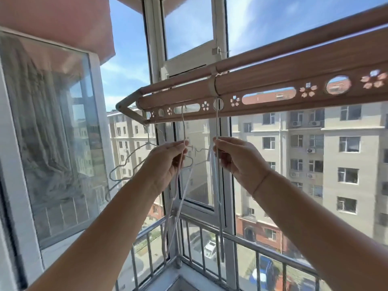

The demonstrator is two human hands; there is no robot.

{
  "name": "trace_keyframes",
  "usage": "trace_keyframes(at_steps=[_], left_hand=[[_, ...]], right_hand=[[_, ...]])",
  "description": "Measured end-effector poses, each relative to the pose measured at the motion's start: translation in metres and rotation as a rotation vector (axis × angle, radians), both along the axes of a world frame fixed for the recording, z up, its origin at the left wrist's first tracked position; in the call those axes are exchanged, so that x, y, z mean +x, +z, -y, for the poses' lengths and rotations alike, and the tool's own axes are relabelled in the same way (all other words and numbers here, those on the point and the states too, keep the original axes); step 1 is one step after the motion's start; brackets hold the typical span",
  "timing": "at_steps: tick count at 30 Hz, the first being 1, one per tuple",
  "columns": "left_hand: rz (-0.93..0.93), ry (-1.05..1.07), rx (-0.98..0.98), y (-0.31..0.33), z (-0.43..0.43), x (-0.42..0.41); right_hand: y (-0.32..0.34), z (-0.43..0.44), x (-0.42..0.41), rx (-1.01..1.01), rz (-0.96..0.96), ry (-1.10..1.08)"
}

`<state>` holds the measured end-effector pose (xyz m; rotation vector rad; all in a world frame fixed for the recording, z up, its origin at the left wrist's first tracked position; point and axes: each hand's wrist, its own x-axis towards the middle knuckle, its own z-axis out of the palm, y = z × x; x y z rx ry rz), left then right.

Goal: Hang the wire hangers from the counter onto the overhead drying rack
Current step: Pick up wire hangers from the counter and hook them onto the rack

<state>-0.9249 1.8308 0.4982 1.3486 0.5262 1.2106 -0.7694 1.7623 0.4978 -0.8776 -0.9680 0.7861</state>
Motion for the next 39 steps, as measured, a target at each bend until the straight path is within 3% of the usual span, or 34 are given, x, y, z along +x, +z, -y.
trace_keyframes(at_steps=[14, 27, 39], left_hand=[[-0.012, -0.190, -0.083, 0.009, -0.064, 0.028], [0.075, -0.371, -0.212, 0.026, -0.092, 0.018], [0.048, -0.379, -0.091, 0.025, -0.093, 0.014]], right_hand=[[-0.010, -0.024, 0.011, -0.078, -0.074, -0.233], [-0.011, -0.035, 0.017, -0.056, -0.094, -0.283], [-0.014, -0.038, 0.016, -0.042, -0.085, -0.270]])
